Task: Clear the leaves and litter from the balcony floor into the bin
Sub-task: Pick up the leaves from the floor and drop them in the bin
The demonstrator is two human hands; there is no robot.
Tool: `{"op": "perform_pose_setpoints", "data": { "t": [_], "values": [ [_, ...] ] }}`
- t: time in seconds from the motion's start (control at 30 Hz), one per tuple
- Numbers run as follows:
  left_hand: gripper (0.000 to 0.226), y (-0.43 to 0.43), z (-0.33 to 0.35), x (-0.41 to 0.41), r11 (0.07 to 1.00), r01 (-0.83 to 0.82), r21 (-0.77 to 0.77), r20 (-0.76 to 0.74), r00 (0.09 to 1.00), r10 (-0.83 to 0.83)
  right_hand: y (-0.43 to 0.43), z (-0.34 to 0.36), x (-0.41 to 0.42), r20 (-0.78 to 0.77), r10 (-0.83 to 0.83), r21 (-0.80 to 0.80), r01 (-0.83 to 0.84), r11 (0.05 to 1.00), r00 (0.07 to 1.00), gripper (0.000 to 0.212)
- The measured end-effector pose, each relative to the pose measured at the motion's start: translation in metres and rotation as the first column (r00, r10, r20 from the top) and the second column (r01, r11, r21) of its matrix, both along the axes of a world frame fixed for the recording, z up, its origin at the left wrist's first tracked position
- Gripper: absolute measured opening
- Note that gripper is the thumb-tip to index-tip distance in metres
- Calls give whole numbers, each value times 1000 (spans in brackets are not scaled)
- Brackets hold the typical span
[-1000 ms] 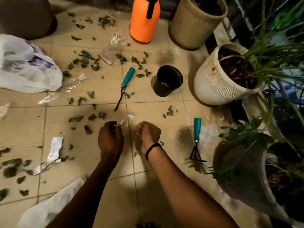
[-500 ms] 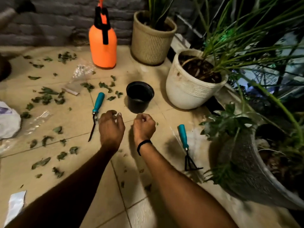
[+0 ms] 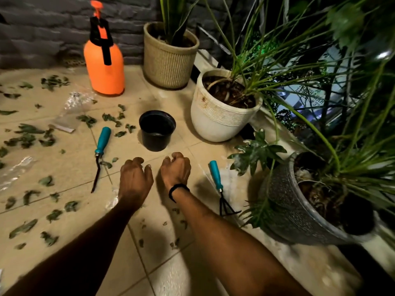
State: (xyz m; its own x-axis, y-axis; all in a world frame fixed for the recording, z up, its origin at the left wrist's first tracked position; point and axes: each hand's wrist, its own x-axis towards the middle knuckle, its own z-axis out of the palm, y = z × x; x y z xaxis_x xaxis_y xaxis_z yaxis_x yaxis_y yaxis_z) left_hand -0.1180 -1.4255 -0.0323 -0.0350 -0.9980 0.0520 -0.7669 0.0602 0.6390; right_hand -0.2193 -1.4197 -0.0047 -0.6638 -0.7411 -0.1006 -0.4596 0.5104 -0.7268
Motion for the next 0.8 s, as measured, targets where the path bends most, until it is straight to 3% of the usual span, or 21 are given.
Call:
{"op": "perform_pose_setpoints", "data": {
  "t": [0.13, 0.3, 0.43, 0.53, 0.63, 0.8],
  "values": [
    [36, 3, -5, 5, 999, 20, 40, 5, 1000, -20, 8, -16, -20, -247, 187, 215, -134, 967, 951, 57],
    [37, 1, -13, 12, 996, 60, 67, 18, 998, -61, 10, -28, -32, -136, 365, 338, -303, 891, 921, 68],
    [39, -1, -14, 12, 992, 67, 104, 2, 998, -67, 11, -35, -42, -133, 499, 433, -403, 806, 856, 48],
    [41, -1, -15, 8, 989, 88, 117, -6, 996, -88, 14, -37, -48, -120, 416, 329, -360, 873, 901, 20],
    [46, -3, -16, 5, 985, 123, 124, 0, 992, -124, 20, -35, -49, -81, 328, 216, -304, 928, 941, 23],
    [61, -5, -15, -4, 957, 239, 164, 59, 966, -252, 14, -36, -57, -81, 322, 192, -302, 934, 943, 26]
  ]
}}
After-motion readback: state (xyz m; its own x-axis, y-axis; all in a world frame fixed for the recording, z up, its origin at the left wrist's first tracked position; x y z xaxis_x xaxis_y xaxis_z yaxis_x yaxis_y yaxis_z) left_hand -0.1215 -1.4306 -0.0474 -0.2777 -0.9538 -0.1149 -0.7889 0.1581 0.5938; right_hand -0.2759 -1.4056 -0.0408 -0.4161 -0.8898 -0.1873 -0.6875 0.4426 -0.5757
